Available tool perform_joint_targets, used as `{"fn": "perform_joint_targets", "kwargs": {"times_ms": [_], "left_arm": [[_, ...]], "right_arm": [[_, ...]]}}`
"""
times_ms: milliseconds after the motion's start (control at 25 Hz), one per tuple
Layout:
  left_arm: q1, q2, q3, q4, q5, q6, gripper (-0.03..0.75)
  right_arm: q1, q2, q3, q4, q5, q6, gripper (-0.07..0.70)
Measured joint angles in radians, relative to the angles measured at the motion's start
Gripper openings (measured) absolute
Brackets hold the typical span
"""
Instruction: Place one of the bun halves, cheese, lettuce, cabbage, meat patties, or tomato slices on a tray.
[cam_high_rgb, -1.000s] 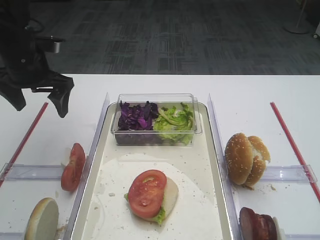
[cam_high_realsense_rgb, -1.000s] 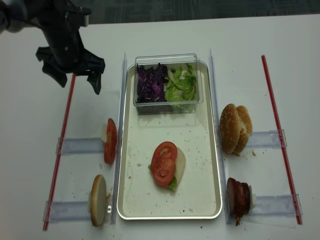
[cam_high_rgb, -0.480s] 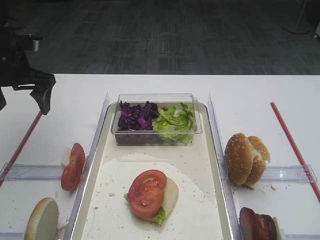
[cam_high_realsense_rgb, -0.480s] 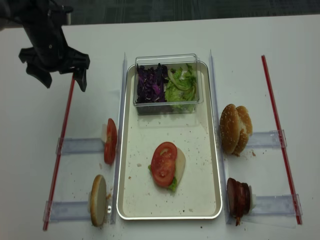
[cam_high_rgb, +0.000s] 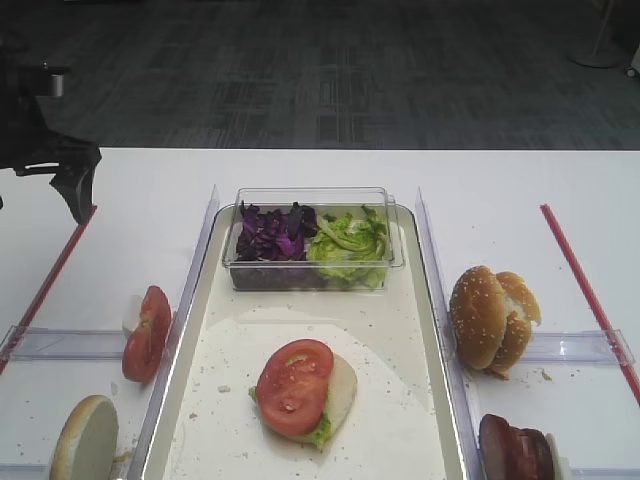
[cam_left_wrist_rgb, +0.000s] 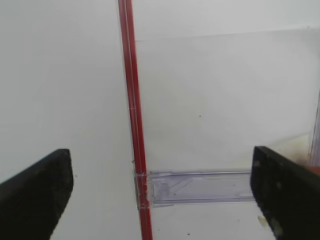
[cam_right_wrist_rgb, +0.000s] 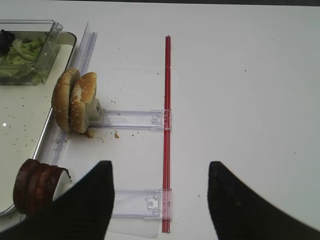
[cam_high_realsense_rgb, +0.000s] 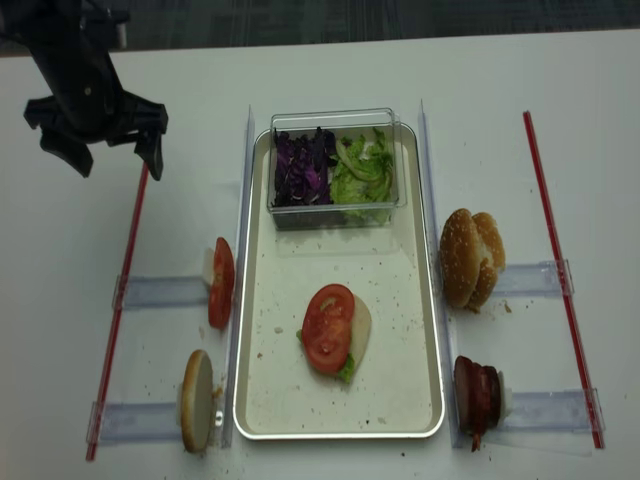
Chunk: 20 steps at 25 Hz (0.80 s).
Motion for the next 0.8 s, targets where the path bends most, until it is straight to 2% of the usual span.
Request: {"fn": "perform_joint_targets", "kwargs": {"times_ms": [640, 800], "left_arm": [[0.001, -0.156, 0.0, -0.002, 0.009, 0.028, 0.661], [0.001, -0.213, 0.043, -0.002, 0.01, 0.03, 0.661]], "right_arm": [[0.0, 0.0, 0.0, 0.0, 0.0, 0.0, 0.445], [0.0, 0.0, 0.0, 0.0, 0.0, 0.0, 0.445]]}}
